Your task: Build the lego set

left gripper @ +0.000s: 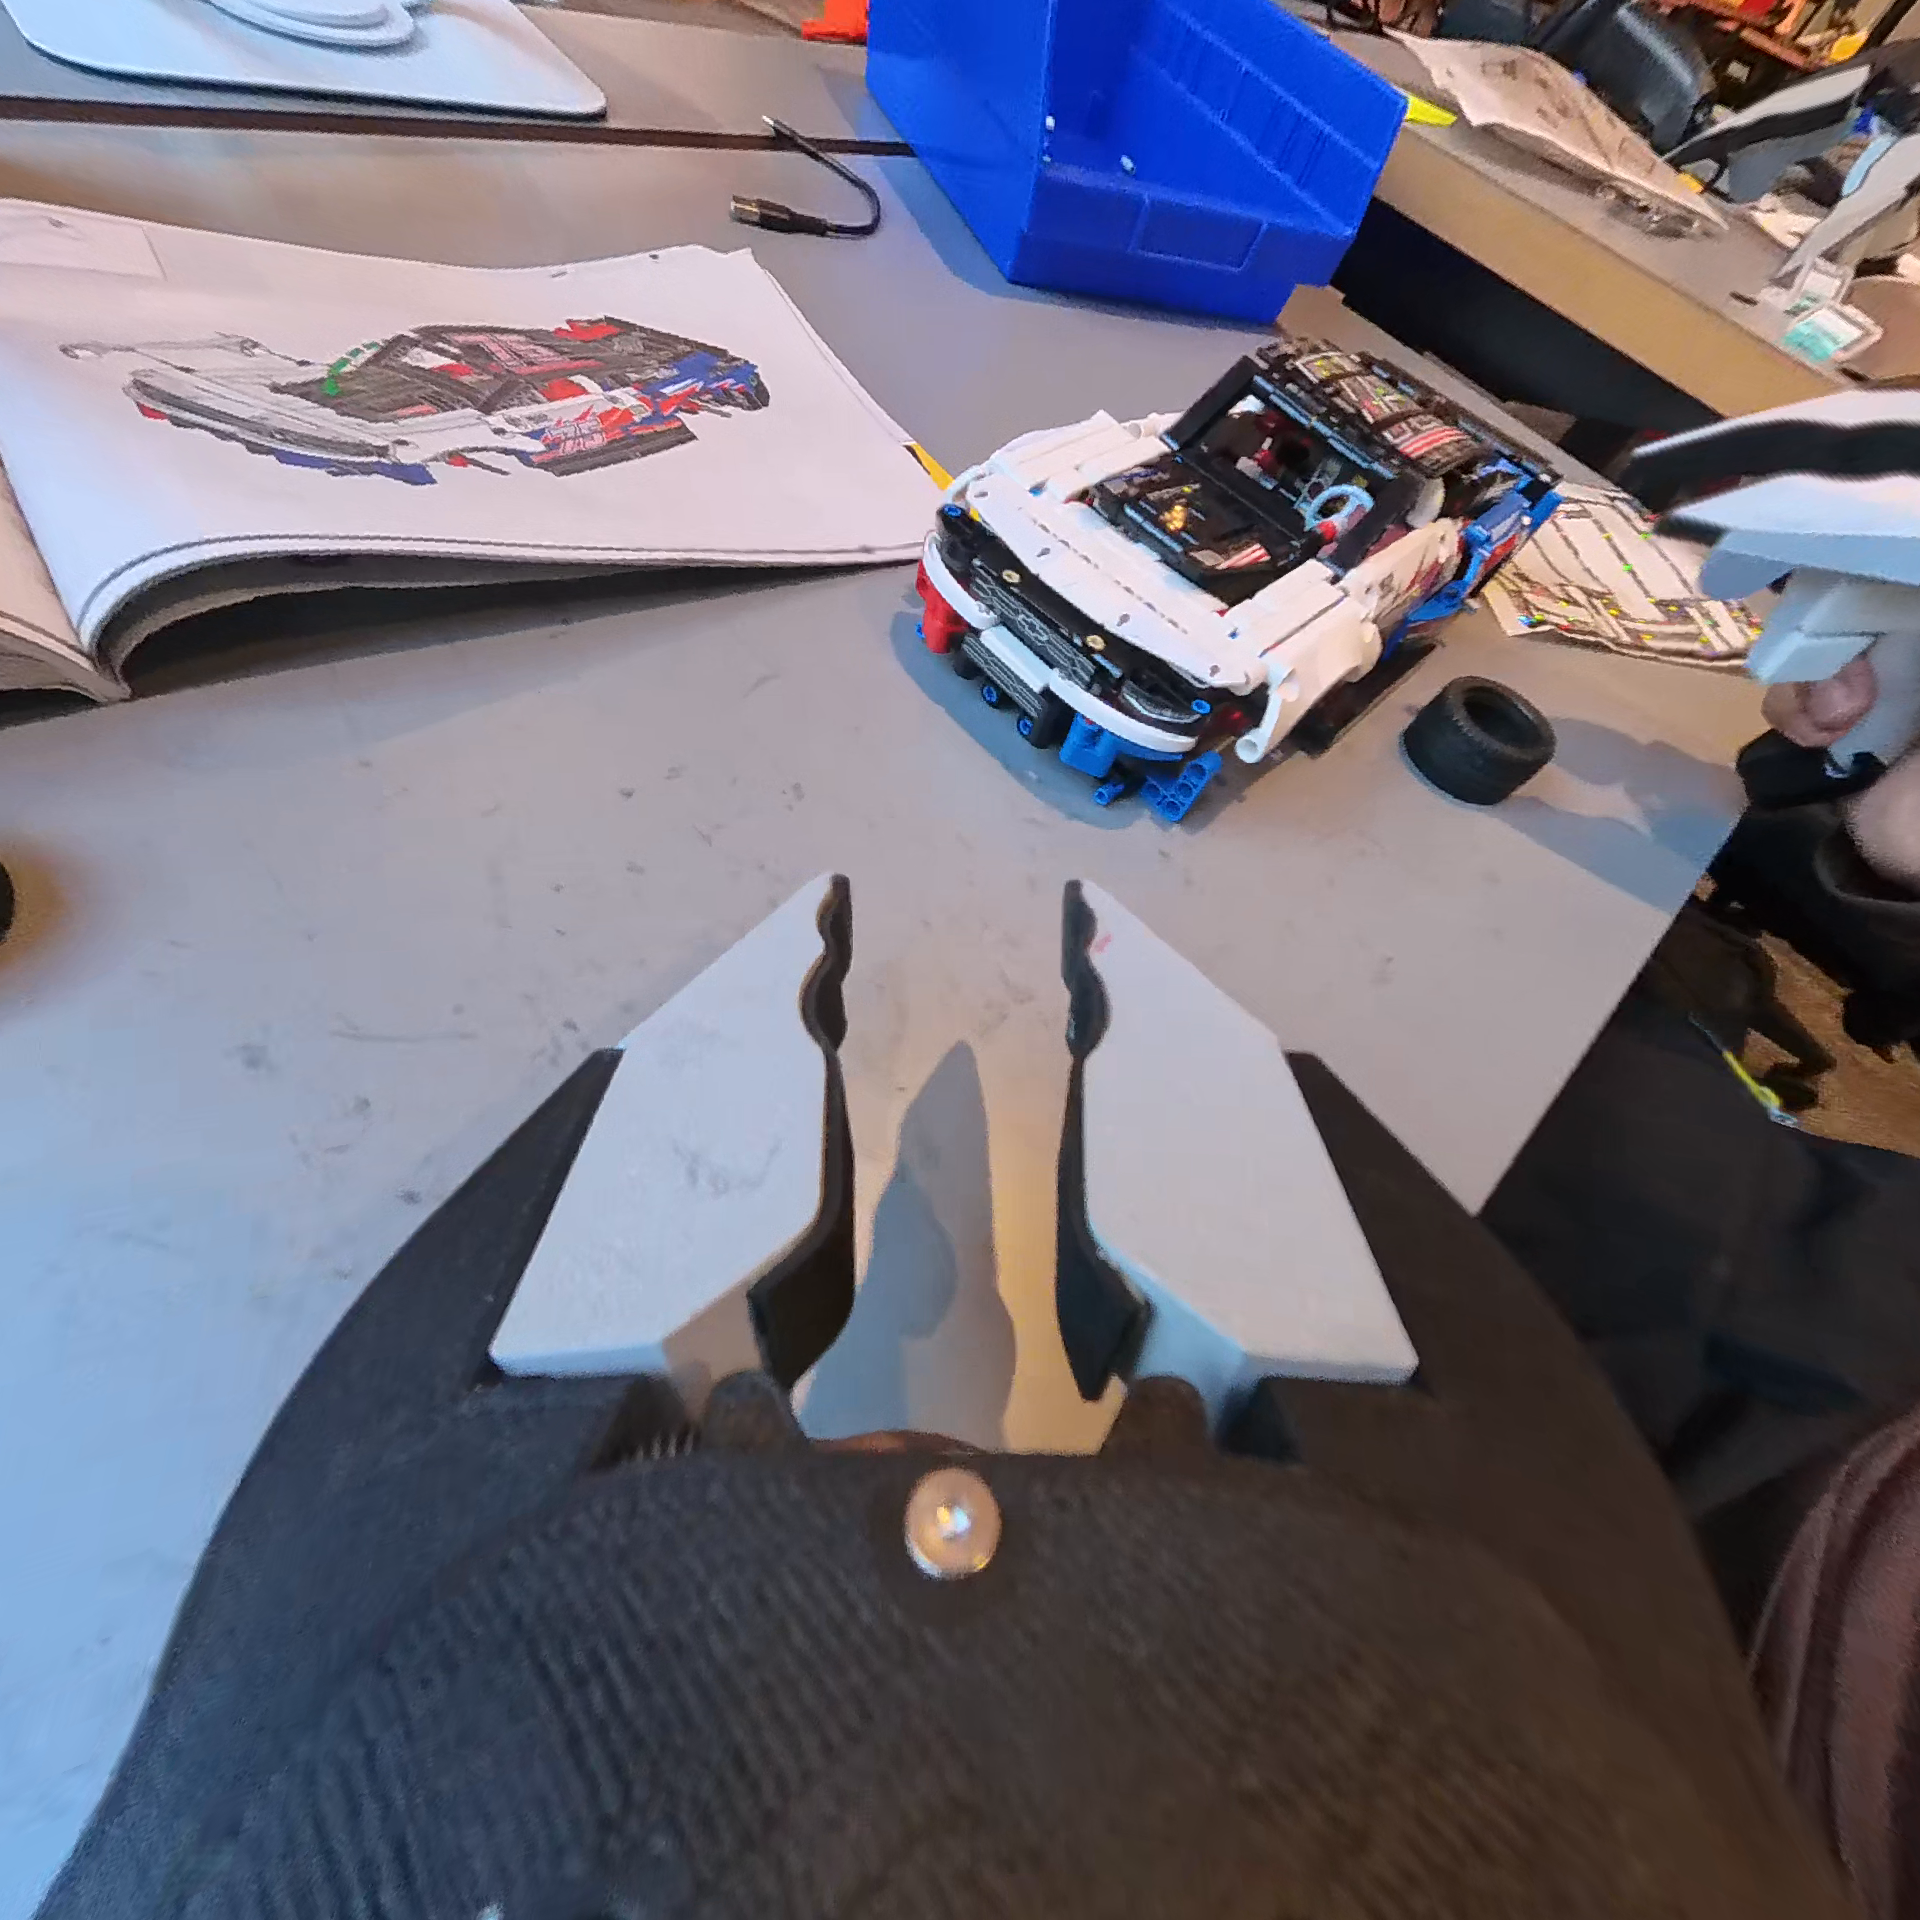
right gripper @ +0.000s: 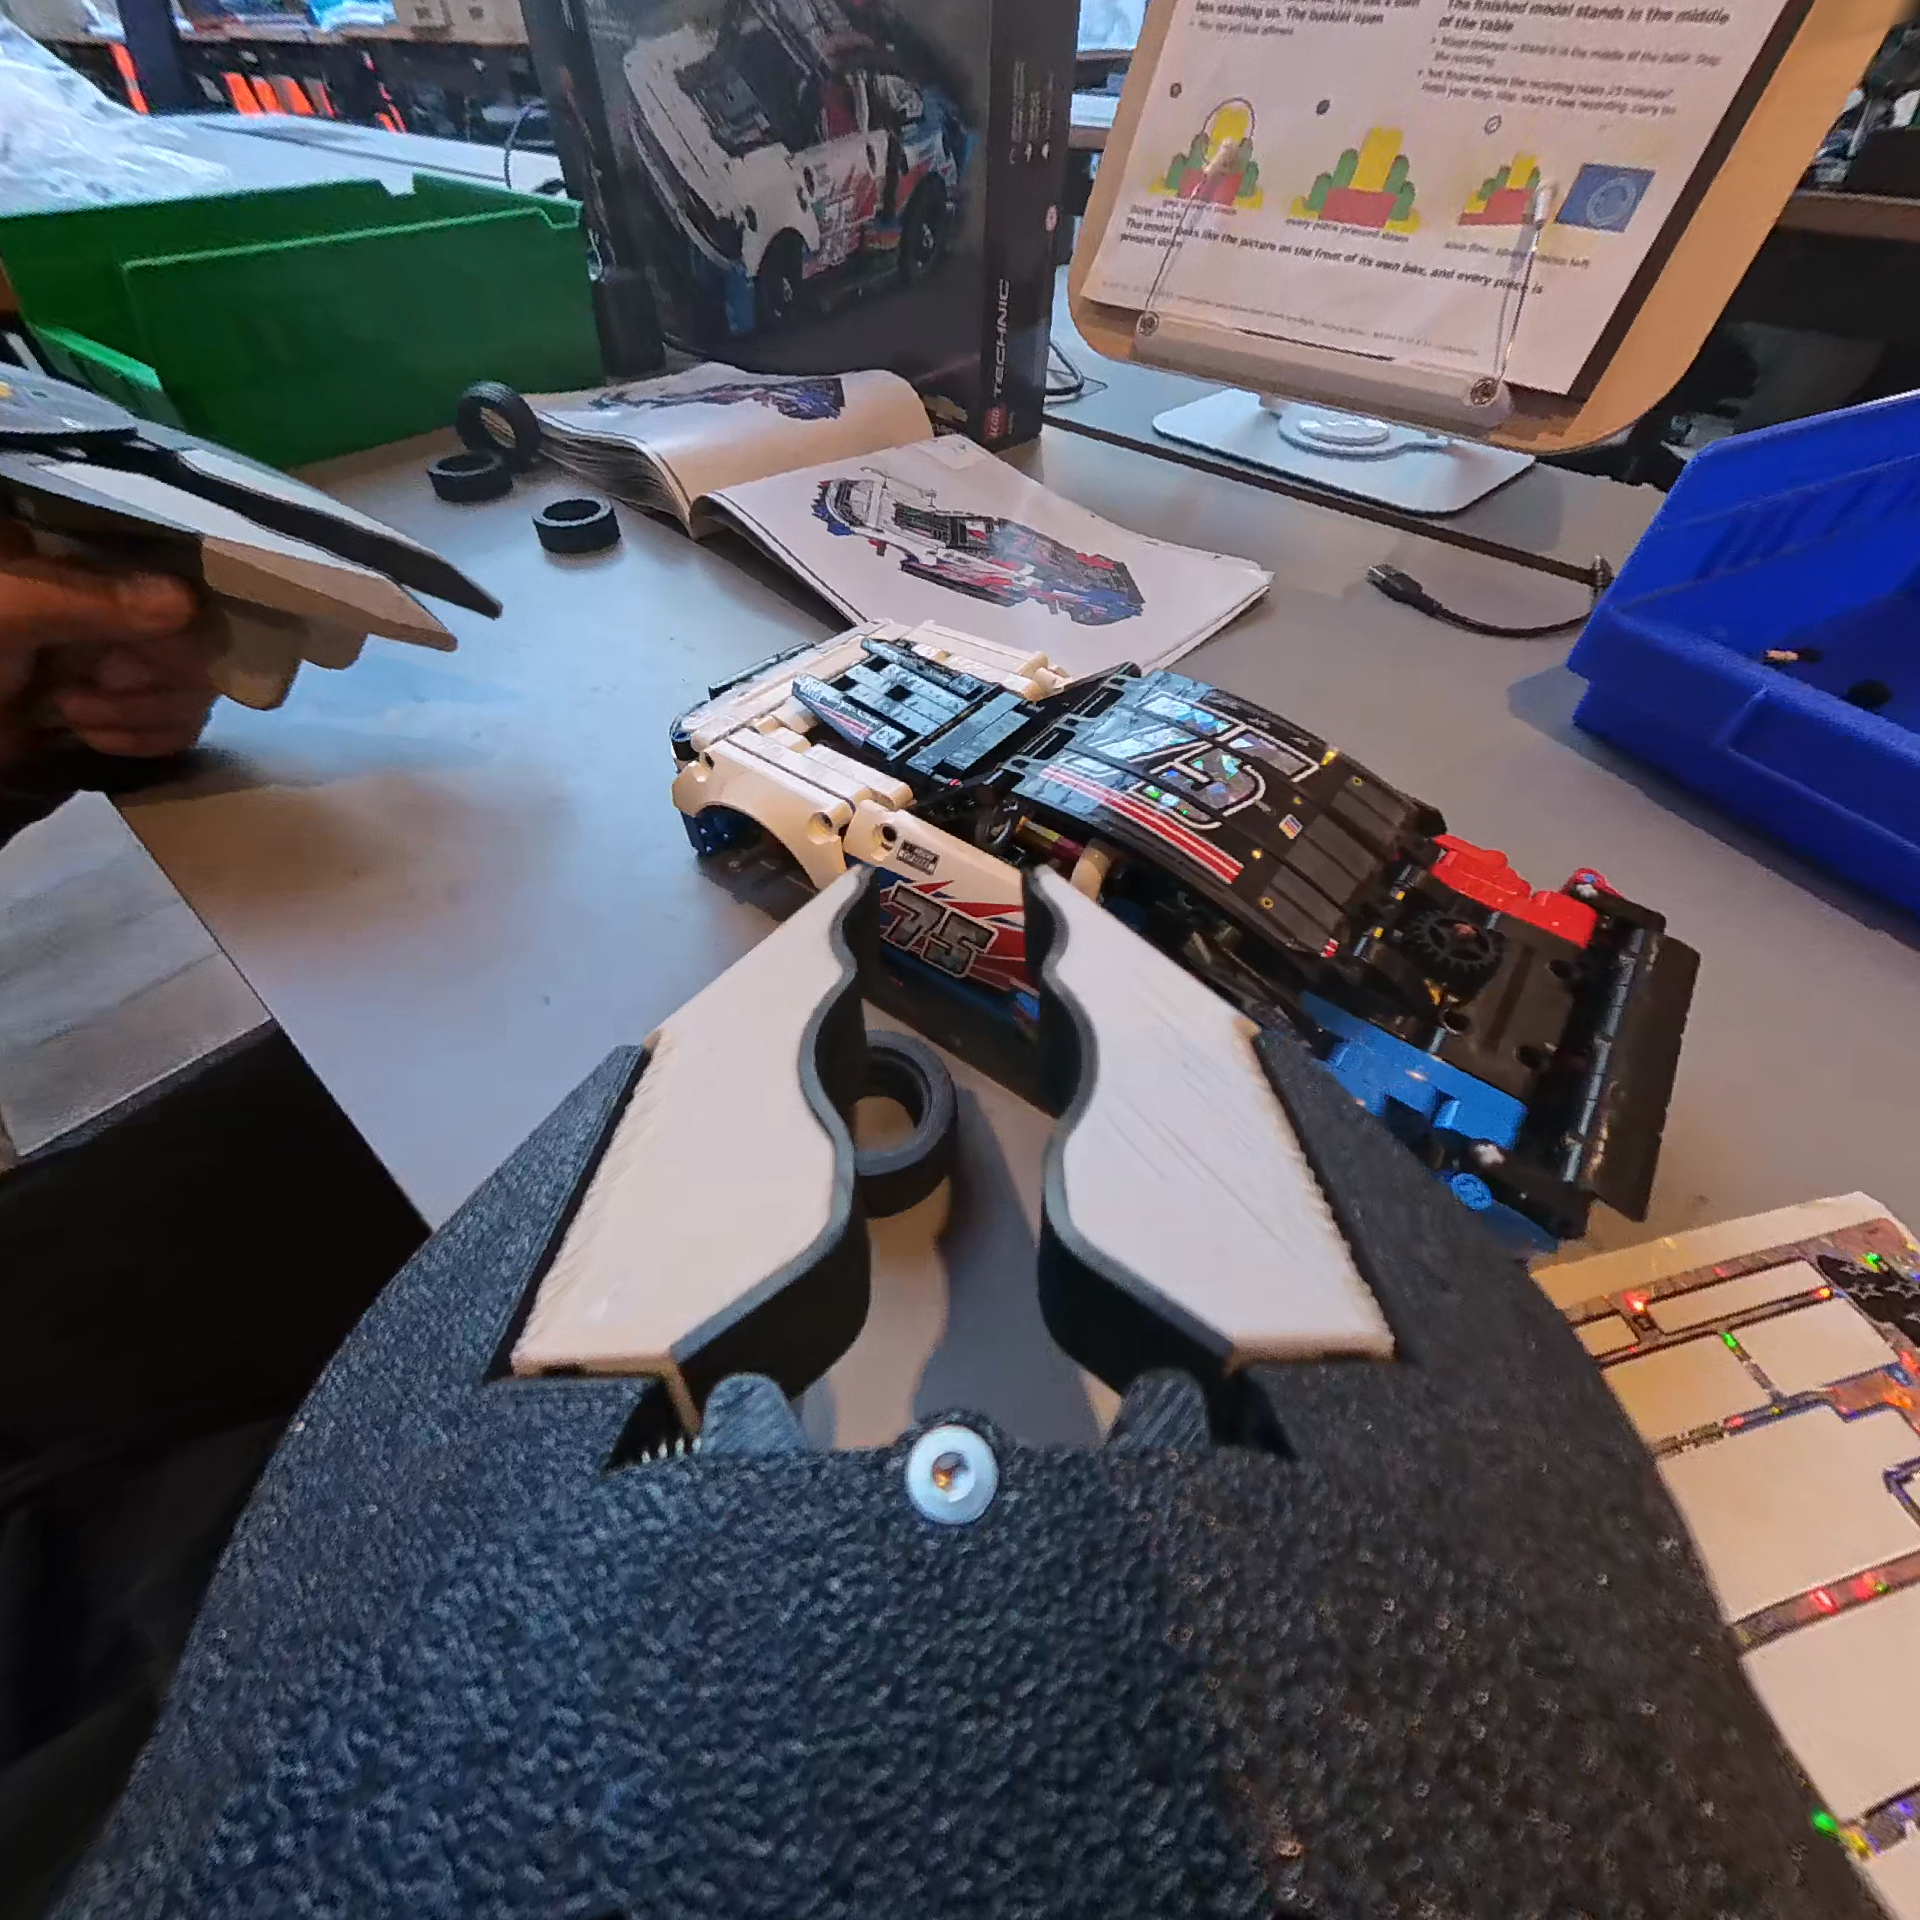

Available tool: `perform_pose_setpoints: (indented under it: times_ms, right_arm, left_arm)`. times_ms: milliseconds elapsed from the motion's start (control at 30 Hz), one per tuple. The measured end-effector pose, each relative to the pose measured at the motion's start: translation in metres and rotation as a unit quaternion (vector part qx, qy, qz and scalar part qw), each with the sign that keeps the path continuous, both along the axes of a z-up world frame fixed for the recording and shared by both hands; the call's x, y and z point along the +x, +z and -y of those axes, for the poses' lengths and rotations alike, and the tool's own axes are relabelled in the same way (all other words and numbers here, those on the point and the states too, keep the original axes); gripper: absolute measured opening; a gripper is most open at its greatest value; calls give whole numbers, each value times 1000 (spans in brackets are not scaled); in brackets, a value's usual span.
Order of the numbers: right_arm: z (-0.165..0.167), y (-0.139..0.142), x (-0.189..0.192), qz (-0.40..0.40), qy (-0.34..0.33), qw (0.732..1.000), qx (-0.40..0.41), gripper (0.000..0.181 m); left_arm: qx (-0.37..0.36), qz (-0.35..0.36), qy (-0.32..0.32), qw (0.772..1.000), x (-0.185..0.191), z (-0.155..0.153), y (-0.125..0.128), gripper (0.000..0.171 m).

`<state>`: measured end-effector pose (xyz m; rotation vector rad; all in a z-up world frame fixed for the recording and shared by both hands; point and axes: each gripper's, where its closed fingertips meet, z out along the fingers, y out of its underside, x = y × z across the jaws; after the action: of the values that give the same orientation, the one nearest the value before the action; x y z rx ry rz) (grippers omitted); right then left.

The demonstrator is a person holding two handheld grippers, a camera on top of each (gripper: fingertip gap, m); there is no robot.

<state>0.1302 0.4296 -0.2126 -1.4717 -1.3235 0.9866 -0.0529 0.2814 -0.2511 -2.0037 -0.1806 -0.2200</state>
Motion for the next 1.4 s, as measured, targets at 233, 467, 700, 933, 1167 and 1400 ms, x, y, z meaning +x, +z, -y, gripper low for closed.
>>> perform_pose_setpoints:
  times_ms: [233,467,700,933,1167,1400]
  right_arm:
    - [7,11,-5,-27,25,999,3,24]
    - [16,14,-12,-37,49,998,1,24]
    - [-12,23,-28,-46,16,999,24,19]
    - [-60,72,-63,-102,-12,992,79,15]
    - [-99,77,-73,-100,-46,989,104,14]
    - [-129,80,-68,-116,-66,984,122,13]
  left_arm:
    - [-2,-31,8,999,-9,-3,0,36]
    - [18,-33,4,999,-11,-5,5,33]
    - [53,-33,10,998,-25,-20,16,31]
    - [66,-37,-31,997,-38,-50,19,30]
    - [92,-21,-22,995,-51,-57,27,29]
    - [106,-47,-9,993,-55,-58,31,27]
